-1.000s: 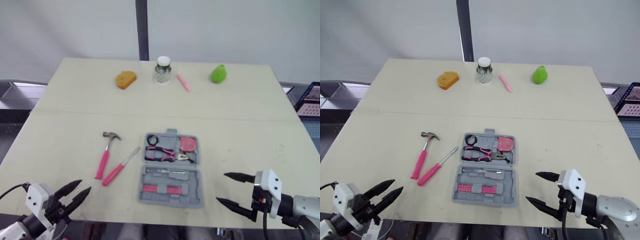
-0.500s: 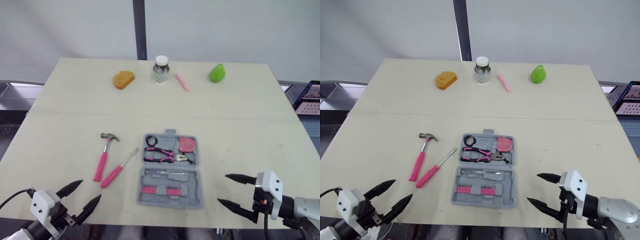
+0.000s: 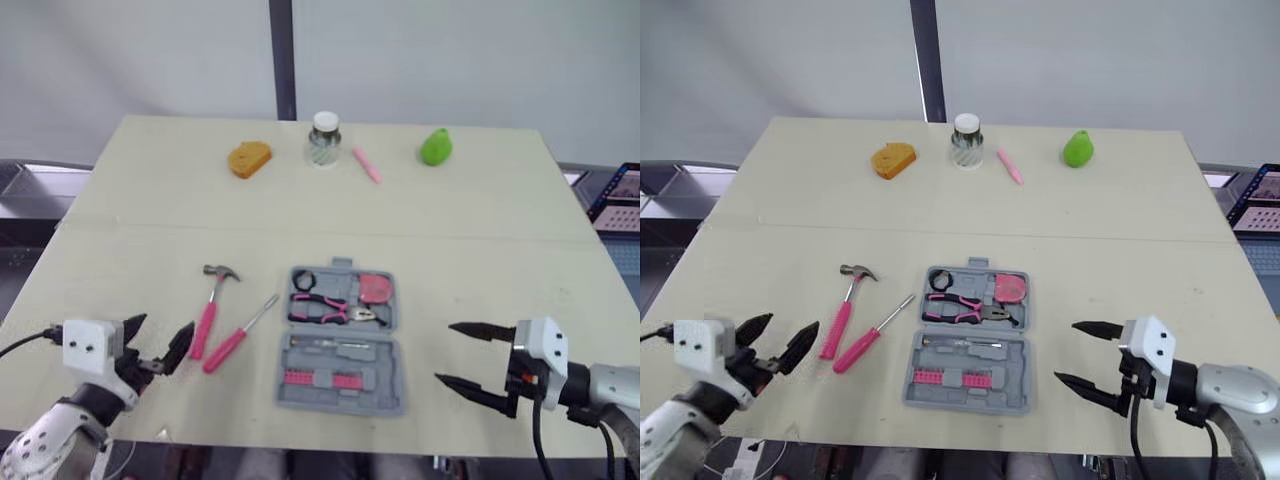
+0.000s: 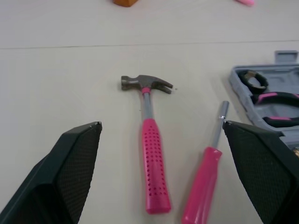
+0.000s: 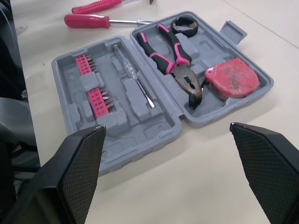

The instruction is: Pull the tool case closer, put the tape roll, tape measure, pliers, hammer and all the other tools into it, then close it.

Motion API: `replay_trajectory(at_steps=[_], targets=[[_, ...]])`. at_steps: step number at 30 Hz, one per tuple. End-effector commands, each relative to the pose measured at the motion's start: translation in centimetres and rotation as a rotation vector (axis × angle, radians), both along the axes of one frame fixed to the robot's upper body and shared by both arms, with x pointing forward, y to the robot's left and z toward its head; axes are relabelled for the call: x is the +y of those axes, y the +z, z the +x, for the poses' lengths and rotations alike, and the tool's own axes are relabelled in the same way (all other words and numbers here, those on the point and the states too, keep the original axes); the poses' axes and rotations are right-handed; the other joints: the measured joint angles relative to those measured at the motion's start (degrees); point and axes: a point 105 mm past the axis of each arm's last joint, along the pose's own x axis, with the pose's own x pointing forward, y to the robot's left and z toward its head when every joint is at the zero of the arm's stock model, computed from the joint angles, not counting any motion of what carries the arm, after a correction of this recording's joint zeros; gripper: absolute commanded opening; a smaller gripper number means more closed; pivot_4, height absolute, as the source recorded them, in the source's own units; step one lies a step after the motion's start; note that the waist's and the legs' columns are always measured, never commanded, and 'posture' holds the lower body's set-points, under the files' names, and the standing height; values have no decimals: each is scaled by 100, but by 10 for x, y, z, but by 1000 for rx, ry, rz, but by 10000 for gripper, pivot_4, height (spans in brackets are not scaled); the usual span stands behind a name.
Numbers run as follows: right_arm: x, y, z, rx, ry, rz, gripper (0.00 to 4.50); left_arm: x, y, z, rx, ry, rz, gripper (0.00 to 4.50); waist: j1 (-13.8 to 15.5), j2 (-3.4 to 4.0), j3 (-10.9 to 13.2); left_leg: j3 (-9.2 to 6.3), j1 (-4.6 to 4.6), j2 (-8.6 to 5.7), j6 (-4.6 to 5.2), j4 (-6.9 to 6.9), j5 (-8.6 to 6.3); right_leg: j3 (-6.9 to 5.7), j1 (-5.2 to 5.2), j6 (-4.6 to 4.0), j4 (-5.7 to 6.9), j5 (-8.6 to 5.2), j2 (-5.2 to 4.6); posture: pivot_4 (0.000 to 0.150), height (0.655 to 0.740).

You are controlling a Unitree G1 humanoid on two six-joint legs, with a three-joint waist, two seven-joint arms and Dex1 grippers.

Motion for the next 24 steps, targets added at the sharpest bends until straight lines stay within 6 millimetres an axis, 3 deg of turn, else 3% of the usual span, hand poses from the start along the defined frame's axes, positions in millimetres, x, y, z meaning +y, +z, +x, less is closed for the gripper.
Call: replay_trajectory(at_steps=[1, 4, 8, 14, 24], targets=[[-1, 8, 2, -30, 2, 4, 45000, 1, 3, 21, 31, 40, 56, 44455, 24, 0, 0, 0, 1, 0, -1, 1, 3, 0, 0, 1, 3, 1, 1, 1500, 7159], [0, 8, 2, -31, 1, 4, 45000, 4, 4, 48, 43, 71, 91, 44455, 52, 0, 0, 1, 4, -2, -6, 2, 14, 2, 2, 10, 9, 6, 4, 1500, 7159], [0, 9, 1, -41, -10, 4, 45000, -5, 2, 70, 91, 51, 61, 44455, 58, -1, 1, 1, 9, -1, -14, 0, 25, 3, 0, 16, 19, 8, 6, 1500, 7159], [4, 10, -1, -48, -16, 10, 45000, -17, -11, 92, 172, 15, 78, 44455, 62, -1, 1, 1, 9, 1, -24, -5, 31, 1, -6, 17, 24, 9, 11, 1500, 7159], [3, 10, -2, -50, -35, 4, 45000, -24, -32, 112, 249, 17, 74, 44455, 117, -2, 2, 2, 8, 0, -28, -2, 34, 0, -10, 21, 31, 11, 12, 1500, 7159]])
